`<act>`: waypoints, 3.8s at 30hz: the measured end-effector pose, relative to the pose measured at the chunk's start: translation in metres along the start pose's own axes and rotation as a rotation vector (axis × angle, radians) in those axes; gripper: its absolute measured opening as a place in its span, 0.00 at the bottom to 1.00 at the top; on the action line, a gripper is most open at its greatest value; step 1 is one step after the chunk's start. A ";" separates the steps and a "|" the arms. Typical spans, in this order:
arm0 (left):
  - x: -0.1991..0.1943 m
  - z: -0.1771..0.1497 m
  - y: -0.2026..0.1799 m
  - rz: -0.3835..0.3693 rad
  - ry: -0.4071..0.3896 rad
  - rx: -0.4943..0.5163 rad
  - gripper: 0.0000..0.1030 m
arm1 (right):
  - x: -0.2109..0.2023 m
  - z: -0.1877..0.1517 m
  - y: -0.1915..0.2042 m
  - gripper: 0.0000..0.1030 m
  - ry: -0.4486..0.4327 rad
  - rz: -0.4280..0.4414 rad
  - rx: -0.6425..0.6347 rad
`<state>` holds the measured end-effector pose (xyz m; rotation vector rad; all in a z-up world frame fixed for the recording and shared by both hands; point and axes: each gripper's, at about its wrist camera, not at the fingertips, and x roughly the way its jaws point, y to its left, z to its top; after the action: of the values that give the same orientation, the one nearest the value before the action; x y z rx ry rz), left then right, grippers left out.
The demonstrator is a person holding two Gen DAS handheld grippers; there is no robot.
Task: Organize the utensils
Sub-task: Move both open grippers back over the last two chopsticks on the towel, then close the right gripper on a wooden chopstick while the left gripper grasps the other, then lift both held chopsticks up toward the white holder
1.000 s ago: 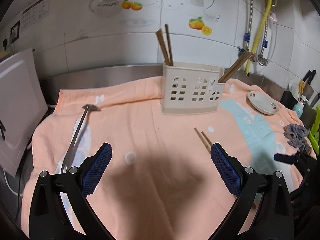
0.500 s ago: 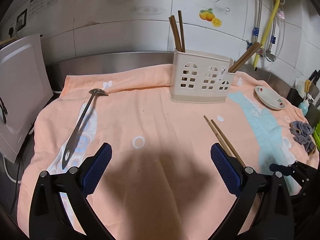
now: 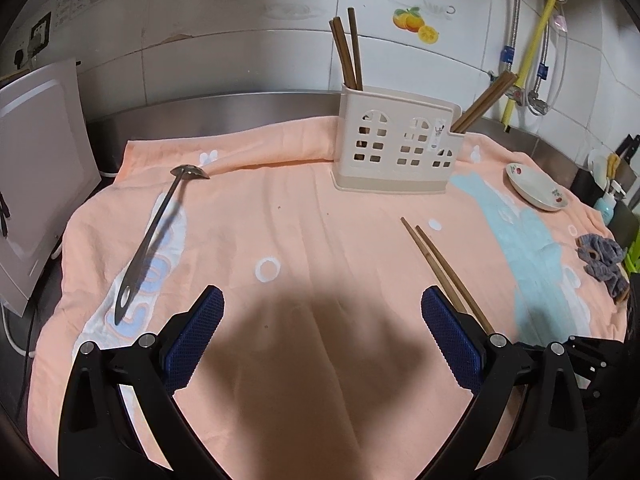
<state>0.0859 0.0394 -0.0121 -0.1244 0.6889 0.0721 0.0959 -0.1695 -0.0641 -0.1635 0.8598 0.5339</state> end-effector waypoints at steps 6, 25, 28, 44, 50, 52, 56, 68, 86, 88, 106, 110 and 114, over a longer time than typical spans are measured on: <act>0.003 -0.006 -0.006 -0.008 0.019 0.007 0.95 | 0.003 0.000 0.002 0.14 0.005 -0.018 -0.018; 0.012 -0.032 -0.064 -0.097 0.103 0.069 0.95 | -0.011 -0.007 -0.024 0.06 -0.030 -0.025 0.003; 0.016 -0.037 -0.077 -0.125 0.125 0.079 0.94 | -0.012 -0.010 -0.029 0.06 -0.030 -0.012 0.014; 0.054 -0.053 -0.115 -0.281 0.270 0.034 0.33 | -0.016 -0.019 -0.046 0.06 -0.044 0.039 0.044; 0.061 -0.053 -0.118 -0.273 0.277 0.029 0.25 | -0.017 -0.020 -0.047 0.06 -0.049 0.043 0.048; 0.062 -0.053 -0.119 -0.270 0.275 0.033 0.22 | -0.017 -0.021 -0.046 0.06 -0.050 0.044 0.049; 0.062 -0.053 -0.122 -0.227 0.264 0.078 0.14 | -0.016 -0.021 -0.046 0.06 -0.053 0.044 0.053; 0.054 -0.048 -0.110 -0.157 0.238 0.122 0.14 | -0.017 -0.022 -0.046 0.06 -0.056 0.041 0.054; 0.061 -0.052 -0.121 -0.148 0.300 0.048 0.12 | -0.018 -0.023 -0.044 0.07 -0.060 0.038 0.052; 0.061 -0.053 -0.124 -0.130 0.299 0.054 0.14 | -0.018 -0.023 -0.044 0.07 -0.062 0.037 0.053; 0.036 -0.037 -0.101 -0.141 0.198 0.096 0.08 | -0.021 -0.029 -0.036 0.15 -0.075 0.008 0.022; 0.017 -0.024 -0.097 -0.134 0.105 0.121 0.06 | -0.020 -0.030 -0.035 0.13 -0.077 0.000 0.014; 0.002 -0.013 -0.097 -0.137 0.033 0.141 0.06 | -0.021 -0.030 -0.037 0.06 -0.073 -0.011 0.017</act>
<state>0.0894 -0.0580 -0.0142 -0.0377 0.7145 -0.1102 0.0836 -0.2191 -0.0705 -0.1319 0.7915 0.5194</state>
